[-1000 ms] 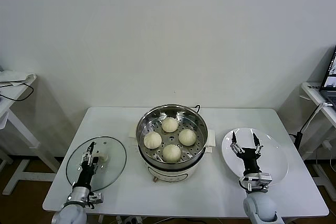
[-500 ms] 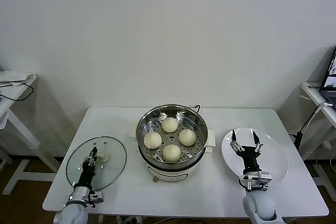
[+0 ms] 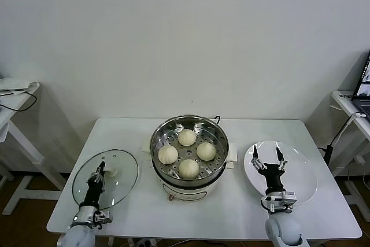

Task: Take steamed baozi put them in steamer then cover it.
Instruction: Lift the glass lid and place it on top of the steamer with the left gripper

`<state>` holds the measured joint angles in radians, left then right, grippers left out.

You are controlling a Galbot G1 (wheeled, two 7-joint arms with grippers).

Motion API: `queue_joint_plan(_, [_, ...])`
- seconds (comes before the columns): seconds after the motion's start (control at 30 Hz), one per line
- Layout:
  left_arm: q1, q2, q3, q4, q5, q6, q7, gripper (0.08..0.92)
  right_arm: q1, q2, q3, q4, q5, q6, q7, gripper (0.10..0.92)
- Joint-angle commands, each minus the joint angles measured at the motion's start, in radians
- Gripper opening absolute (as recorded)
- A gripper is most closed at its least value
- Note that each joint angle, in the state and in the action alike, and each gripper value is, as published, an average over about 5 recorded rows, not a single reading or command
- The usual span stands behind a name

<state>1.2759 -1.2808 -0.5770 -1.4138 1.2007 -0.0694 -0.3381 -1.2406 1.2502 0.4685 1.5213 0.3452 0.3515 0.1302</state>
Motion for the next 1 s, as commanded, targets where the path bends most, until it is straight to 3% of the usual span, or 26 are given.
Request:
queue_joint_plan(0.03, [0.055,0.023,-0.066,-0.193,-0.001,-0.036,-0.045,0.193,0.001,0.009,-0.003,0.001,-0.007,0.001,0.0,0.823])
queue_joint_plan(0.23, [0.094,0.062,-0.145,-0.372,0.071,-0.025,-0.006,0.193,0.003,0.013,-0.006,0.003,-0.009,0.001,0.001,0.823])
queue_joint_plan(0.53, [0.108,0.134,-0.097,-0.679,0.158,0.089,0.189,0.193,0.006,0.011,-0.001,0.012,-0.005,-0.003,0.005,0.823])
queue_joint_plan(0.8, [0.002,0.199,0.258,-0.838,-0.023,0.325,0.355,0.193,0.004,0.0,0.017,0.009,0.001,-0.004,0.005,0.823])
queue_joint_plan(1.0, [-0.116,0.128,0.539,-0.811,-0.085,0.458,0.403,0.193,0.009,0.001,0.03,-0.005,0.004,-0.005,0.005,0.823])
